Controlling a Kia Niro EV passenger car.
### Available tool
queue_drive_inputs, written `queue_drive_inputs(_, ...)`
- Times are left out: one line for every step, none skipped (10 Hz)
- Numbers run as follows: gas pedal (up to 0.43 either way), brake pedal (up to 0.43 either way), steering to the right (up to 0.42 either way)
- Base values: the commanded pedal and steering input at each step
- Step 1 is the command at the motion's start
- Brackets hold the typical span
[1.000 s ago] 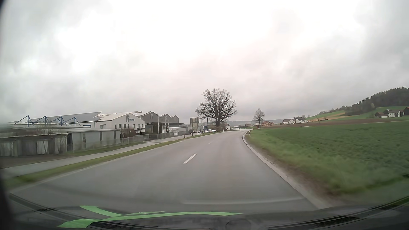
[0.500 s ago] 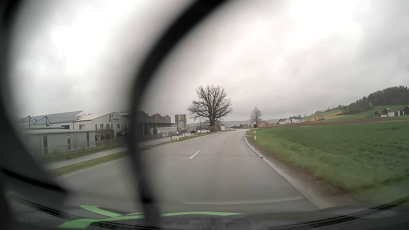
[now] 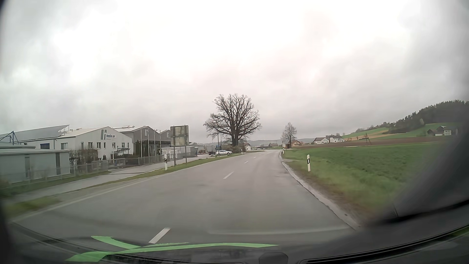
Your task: Follow the waypoints while adhering to traffic rules and regulations
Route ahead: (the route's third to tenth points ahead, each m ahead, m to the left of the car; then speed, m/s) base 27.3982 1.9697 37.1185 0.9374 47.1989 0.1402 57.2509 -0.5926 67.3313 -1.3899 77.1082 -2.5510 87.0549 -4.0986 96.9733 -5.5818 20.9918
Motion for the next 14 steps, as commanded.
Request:
queue_drive_inputs(0.098,0.000,0.011)
queue_drive_inputs(0.098,0.000,0.011)
queue_drive_inputs(0.098,0.000,0.011)
queue_drive_inputs(0.110,0.000,0.011)
queue_drive_inputs(0.110,0.000,0.011)
queue_drive_inputs(0.118,0.000,0.011)
queue_drive_inputs(0.130,0.000,0.011)
queue_drive_inputs(0.138,0.000,0.012)
queue_drive_inputs(0.138,0.000,0.013)
queue_drive_inputs(0.138,0.000,0.013)
queue_drive_inputs(0.138,0.000,0.013)
queue_drive_inputs(0.138,0.000,0.010)
queue_drive_inputs(0.130,0.000,0.008)
queue_drive_inputs(0.118,0.000,0.008)
